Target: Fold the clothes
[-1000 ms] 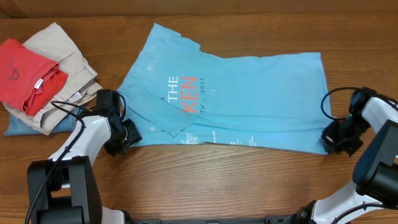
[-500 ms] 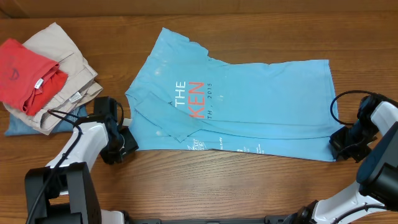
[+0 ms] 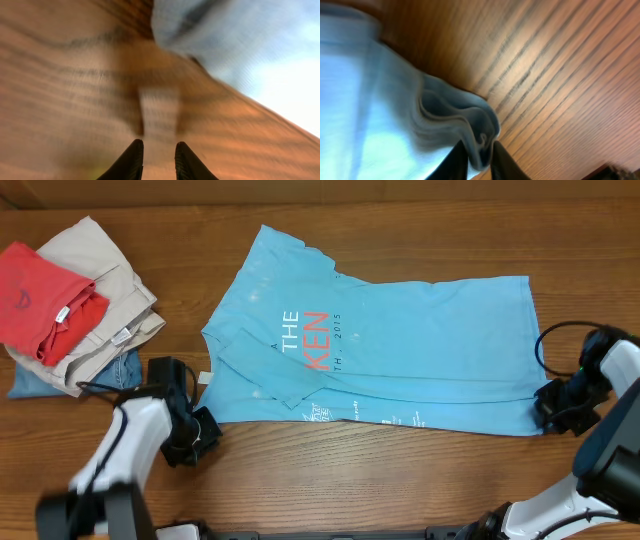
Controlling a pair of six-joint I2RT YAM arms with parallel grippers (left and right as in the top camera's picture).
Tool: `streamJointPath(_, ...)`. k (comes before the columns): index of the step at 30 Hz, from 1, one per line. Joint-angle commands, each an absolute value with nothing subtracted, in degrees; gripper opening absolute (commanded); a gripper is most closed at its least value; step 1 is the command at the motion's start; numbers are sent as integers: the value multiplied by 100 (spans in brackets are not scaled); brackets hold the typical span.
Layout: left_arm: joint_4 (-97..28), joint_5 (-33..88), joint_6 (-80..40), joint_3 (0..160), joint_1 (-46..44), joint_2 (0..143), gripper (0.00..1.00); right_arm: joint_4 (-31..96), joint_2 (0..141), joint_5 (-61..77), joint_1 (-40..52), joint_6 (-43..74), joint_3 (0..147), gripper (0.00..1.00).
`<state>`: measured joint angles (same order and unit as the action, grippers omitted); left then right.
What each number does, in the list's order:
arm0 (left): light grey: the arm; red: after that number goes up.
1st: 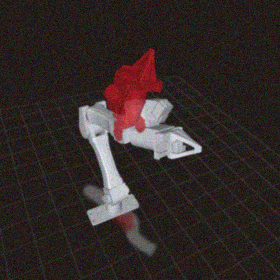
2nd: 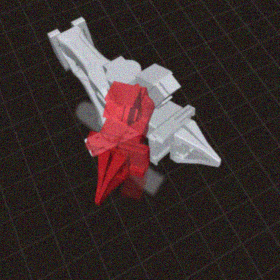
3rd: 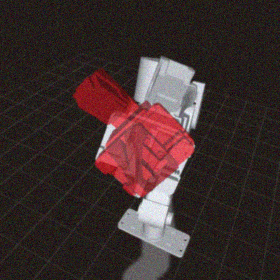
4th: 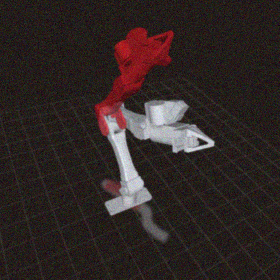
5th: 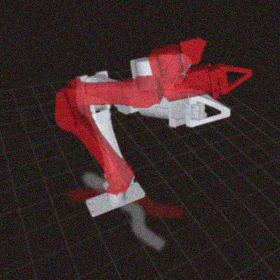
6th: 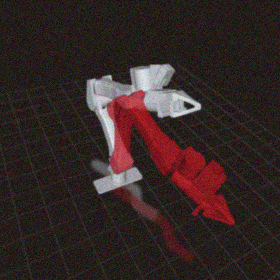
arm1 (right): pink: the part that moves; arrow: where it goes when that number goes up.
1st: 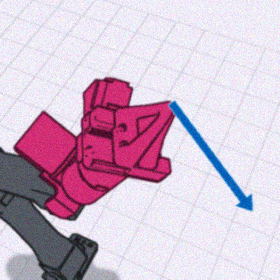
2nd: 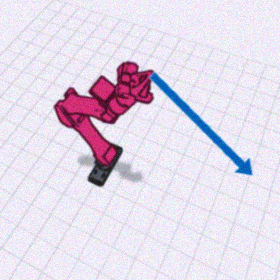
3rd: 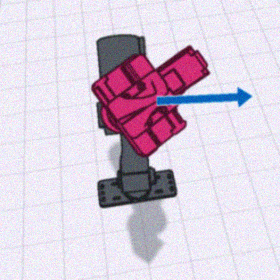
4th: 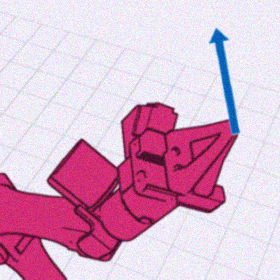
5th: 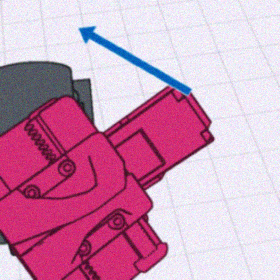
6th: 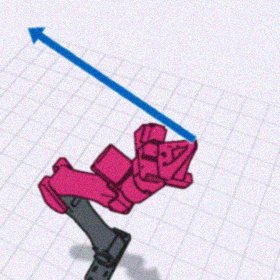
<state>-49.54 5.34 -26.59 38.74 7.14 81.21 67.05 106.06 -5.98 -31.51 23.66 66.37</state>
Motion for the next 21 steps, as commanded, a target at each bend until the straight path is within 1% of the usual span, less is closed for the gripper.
streamJointPath(1, -4888, 556, -2574, 3927, 714, 7022, 30, 6748, 10125, -569, -3190, 2383, 7059, 24)
streamJointPath(2, -4856, 445, -2580, 3927, 714, 6779, 36, 6759, 10062, -569, -3190, 2381, 7111, 27)
streamJointPath(4, -4786, 220, -2596, 3927, 714, 6499, 64, 6757, 9963, -567, -3190, 2381, 7185, 32)
streamJointPath(6, -4716, 80, -2593, 3929, 716, 6388, 70, 6737, 9889, -567, -3190, 2381, 7214, 37)
streamJointPath(8, -4641, 89, -2593, 3927, 716, 6455, 73, 6737, 9841, -565, -3190, 2357, 7214, 39)
streamJointPath(13, -4359, 161, -2593, 3927, 714, 7072, 73, 6707, 9839, -480, -3190, 2213, 7214, 39)
streamJointPath(21, -3577, 558, -2541, 3927, 714, 8606, 71, 6705, 9839, -480, -3190, 2211, 7214, 39)
